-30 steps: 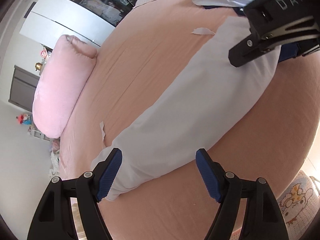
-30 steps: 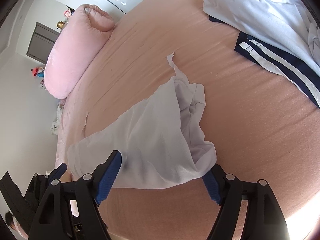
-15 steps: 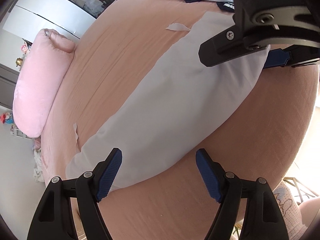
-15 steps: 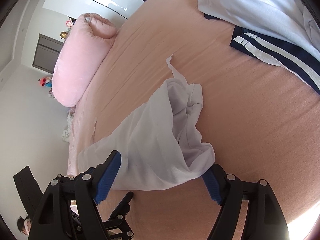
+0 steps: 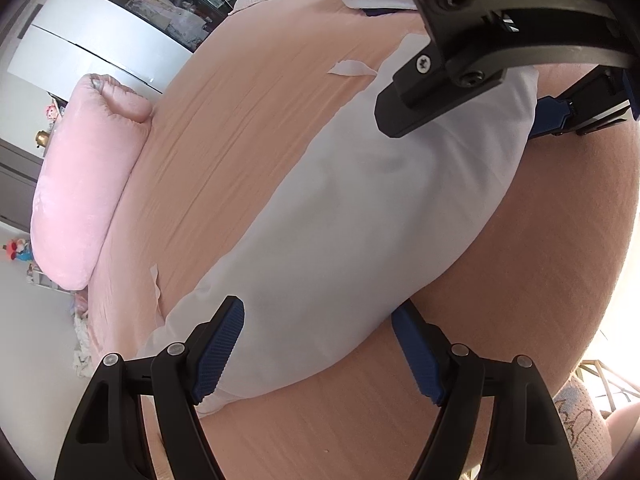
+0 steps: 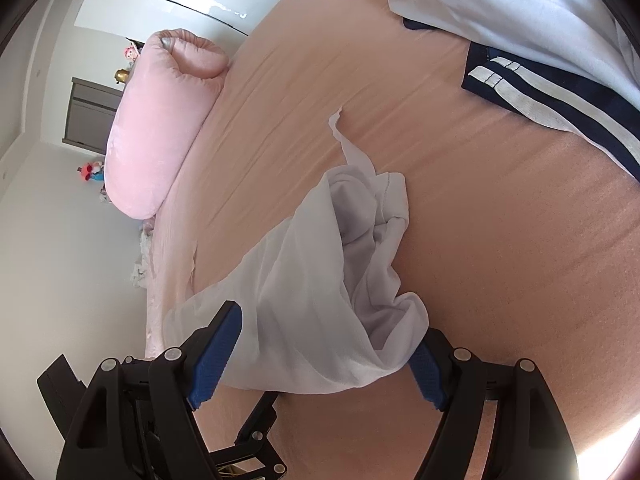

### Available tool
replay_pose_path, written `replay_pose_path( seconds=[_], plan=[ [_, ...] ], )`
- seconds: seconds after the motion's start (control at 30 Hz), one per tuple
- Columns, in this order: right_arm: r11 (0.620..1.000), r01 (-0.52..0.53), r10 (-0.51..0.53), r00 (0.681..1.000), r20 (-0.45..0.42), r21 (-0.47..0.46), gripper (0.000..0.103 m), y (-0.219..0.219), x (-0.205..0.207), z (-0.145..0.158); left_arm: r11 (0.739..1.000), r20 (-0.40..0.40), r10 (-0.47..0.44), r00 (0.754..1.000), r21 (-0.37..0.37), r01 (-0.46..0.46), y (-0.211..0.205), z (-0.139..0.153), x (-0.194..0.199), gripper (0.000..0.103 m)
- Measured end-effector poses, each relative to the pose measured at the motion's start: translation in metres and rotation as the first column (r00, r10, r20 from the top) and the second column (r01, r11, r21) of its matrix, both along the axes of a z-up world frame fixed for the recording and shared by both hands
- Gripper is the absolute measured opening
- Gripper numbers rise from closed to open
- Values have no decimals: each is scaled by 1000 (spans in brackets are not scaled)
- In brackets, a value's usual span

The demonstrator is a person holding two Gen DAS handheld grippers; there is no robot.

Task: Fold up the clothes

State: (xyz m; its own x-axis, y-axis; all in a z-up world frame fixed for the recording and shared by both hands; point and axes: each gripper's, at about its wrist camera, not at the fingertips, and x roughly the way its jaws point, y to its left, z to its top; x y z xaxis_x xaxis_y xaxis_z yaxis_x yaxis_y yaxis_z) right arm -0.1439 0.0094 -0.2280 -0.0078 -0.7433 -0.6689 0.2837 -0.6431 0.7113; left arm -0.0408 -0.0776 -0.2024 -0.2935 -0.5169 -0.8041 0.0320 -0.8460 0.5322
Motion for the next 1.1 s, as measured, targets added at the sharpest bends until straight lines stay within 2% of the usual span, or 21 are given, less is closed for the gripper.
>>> replay_pose_path(
  seconds=[0.1, 0.13, 0.17, 0.27, 0.3, 0.4, 0.43, 0.57, 0.67, 0.7, 0.8, 0.83, 0.9, 0.93, 0.97, 1.0, 1.07, 1.1],
  plan=[
    [999, -4, 4, 1000, -1, -34, 77, 0, -2, 1, 999, -10, -28, 1000, -25, 27, 4, -2, -6, 75],
    [999, -4, 4, 1000, 1, -50, 73, 0, -3, 1, 998, -10, -41, 999, -44, 40, 6, -3, -8, 75],
    [999, -4, 4, 1000, -3, -54, 60, -1, -5, 2, 996, -9, -54, 998, -67, 54, 8, -5, -9, 75],
    [999, -21, 20, 999, -33, -34, 48, -2, -10, 4, 978, -1, -122, 993, -170, 120, 18, -14, -10, 76],
    [999, -24, 23, 999, -29, -38, 48, -2, -11, 4, 967, 4, -149, 989, -210, 146, 22, -17, -10, 77],
    [998, 3, 0, 999, 41, -69, 48, 4, -17, -2, 882, 27, -272, 962, -394, 261, 38, -28, -2, 83],
    [997, 15, -9, 997, 70, -82, 48, 6, -19, -5, 872, 30, -285, 958, -406, 273, 42, -27, -1, 83],
    [995, 21, -8, 991, 130, -98, 48, 12, -24, -12, 885, 41, -284, 958, -373, 279, 41, -22, -6, 86],
    [996, 10, 1, 992, 129, -84, 48, 11, -26, -10, 886, 27, -294, 955, -367, 283, 31, -17, -11, 103],
    [997, 11, -1, 992, 123, -81, 48, 11, -26, -8, 888, 27, -297, 954, -360, 287, 27, -16, -15, 103],
    [996, 8, 3, 992, 127, -84, 48, 8, -25, -7, 918, 65, -281, 958, -273, 288, 9, -11, -29, 103],
    [997, 3, 6, 992, 123, -73, 48, 7, -25, -7, 910, 73, -305, 949, -272, 313, 11, -11, -27, 103],
    [998, -8, 14, 994, 110, -54, 48, 5, -23, -7, 885, 89, -362, 928, -279, 372, 18, -12, -22, 103],
    [998, -11, 16, 994, 110, -54, 48, 5, -23, -7, 843, 96, -423, 901, -322, 430, 25, -15, -14, 103],
    [999, -12, 18, 993, 113, -52, 48, 5, -22, -8, 790, 106, -486, 867, -370, 488, 32, -19, -5, 103],
    [999, -15, 21, 993, 117, -50, 48, 4, -22, -8, 722, 130, -547, 827, -427, 544, 38, -24, 1, 103],
    [999, -21, 26, 992, 121, -46, 48, 2, -23, -9, 627, 183, -600, 779, -497, 600, 53, -30, 10, 103],
    [999, -26, 31, 992, 124, -44, 48, 1, -23, -10, 624, 205, -589, 782, -499, 601, 56, -30, 8, 103]
  ],
)
